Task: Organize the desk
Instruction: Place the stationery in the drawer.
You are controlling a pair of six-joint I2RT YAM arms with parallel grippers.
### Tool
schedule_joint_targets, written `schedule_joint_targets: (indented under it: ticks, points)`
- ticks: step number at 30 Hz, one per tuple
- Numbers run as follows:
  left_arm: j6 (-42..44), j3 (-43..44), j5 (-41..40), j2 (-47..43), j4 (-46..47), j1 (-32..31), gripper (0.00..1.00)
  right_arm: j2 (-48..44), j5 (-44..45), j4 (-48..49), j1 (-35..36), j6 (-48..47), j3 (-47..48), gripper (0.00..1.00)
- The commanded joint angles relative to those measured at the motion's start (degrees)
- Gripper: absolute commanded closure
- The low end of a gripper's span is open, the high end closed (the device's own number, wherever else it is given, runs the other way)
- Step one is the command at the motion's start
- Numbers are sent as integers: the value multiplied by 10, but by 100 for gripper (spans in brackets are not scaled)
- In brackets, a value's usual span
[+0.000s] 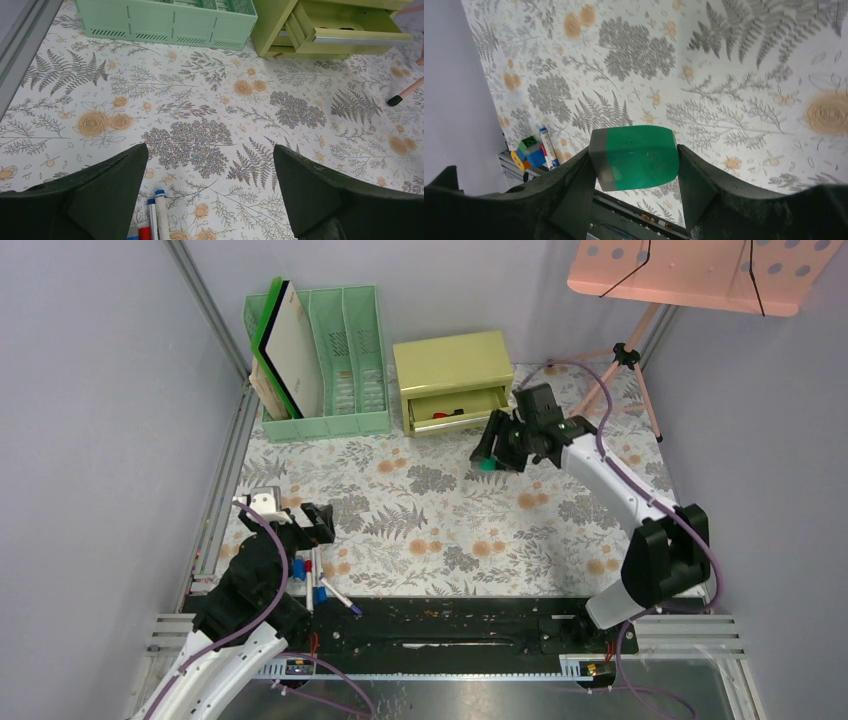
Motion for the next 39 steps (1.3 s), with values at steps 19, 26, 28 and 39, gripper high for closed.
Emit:
schedule_joint_targets:
  ticks: [19, 26, 28, 39]
  points:
    - [8, 7, 8, -28, 15, -2, 1, 229, 135, 8, 11, -113, 363, 67]
    - [15, 4, 13, -32, 19, -1, 1, 274, 156, 17, 11, -133, 423, 66]
    - [15, 4, 12, -32, 20, -1, 1, 290, 168, 12, 11, -137, 441, 66]
    - [23, 0, 19, -42, 25, -2, 1, 322, 152, 27, 10, -128, 437, 63]
